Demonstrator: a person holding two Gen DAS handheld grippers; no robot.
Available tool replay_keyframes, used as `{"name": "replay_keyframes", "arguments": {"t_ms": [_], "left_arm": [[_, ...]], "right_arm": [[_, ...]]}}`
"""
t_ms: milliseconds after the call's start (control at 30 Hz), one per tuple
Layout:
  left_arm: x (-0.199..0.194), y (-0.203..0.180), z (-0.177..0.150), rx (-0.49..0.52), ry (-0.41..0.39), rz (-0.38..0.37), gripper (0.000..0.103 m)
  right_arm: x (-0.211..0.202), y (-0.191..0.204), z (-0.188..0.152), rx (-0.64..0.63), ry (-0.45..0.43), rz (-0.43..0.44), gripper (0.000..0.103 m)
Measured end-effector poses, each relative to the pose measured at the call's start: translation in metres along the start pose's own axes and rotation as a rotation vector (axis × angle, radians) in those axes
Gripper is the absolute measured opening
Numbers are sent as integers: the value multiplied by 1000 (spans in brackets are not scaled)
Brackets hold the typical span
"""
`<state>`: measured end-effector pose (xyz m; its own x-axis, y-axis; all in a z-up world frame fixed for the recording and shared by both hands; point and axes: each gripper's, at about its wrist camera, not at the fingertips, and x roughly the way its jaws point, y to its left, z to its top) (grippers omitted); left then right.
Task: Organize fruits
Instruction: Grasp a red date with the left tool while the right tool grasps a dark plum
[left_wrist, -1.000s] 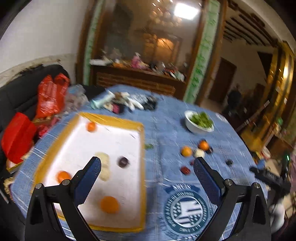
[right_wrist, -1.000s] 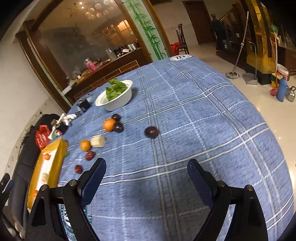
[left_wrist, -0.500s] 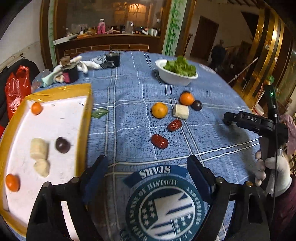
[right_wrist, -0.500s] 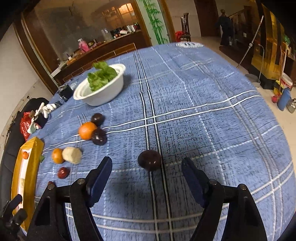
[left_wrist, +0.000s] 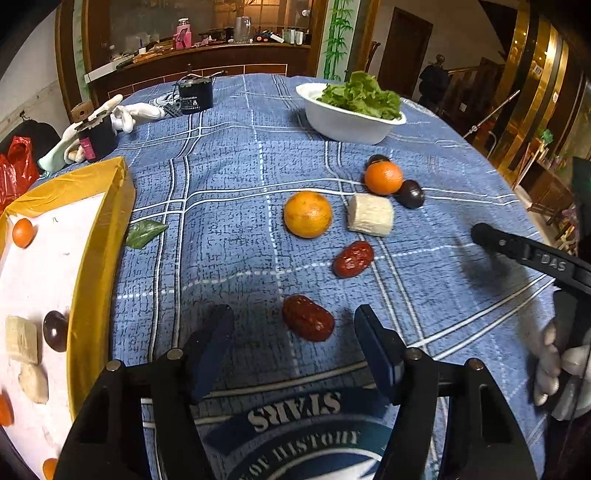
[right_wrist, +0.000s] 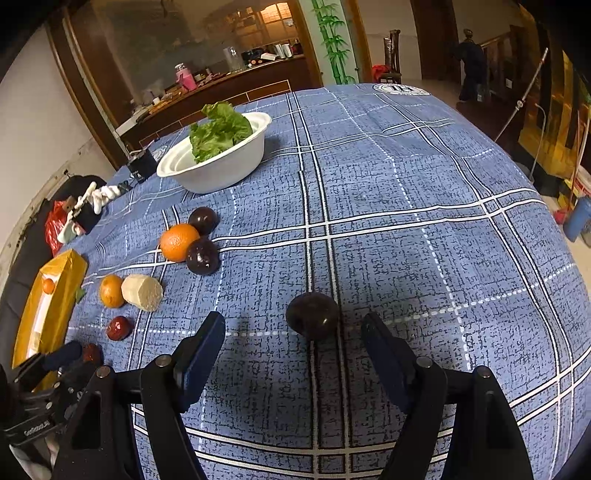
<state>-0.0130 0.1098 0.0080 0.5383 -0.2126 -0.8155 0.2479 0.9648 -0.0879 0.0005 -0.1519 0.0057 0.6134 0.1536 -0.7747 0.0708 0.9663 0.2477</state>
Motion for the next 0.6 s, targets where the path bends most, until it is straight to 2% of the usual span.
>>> {"name": "replay_keyframes", "arguments": {"t_ms": [100, 133, 200, 233, 267, 300, 367, 467, 600], "left_arm": [[2, -2, 0, 11, -11, 20, 66], [2, -2, 0, 11, -14, 25, 63], [1, -1, 0, 11, -26, 44, 45], [0, -1, -1, 13, -30, 43, 28], [-1, -2, -1, 21, -33, 46, 27], [-1, -3, -2, 27, -34, 49, 27], [-3, -5, -3, 35, -34, 43, 27], [-11, -1, -4, 14, -44, 30, 27], [-31, 13, -8, -55, -72, 2, 27]], "right_arm": [[0, 0, 0, -4, 1, -2, 80], [1, 1, 0, -3, 0, -1, 80], [1, 1, 0, -4, -1, -9, 78], [1, 1, 0, -5, -2, -17, 71], [1, 2, -1, -10, -3, -22, 60], [1, 3, -1, -15, -4, -30, 56], [0, 5, -2, -22, -8, -50, 41], [-4, 1, -2, -4, -26, -45, 32], [-9, -7, -2, 43, -44, 6, 26]]}}
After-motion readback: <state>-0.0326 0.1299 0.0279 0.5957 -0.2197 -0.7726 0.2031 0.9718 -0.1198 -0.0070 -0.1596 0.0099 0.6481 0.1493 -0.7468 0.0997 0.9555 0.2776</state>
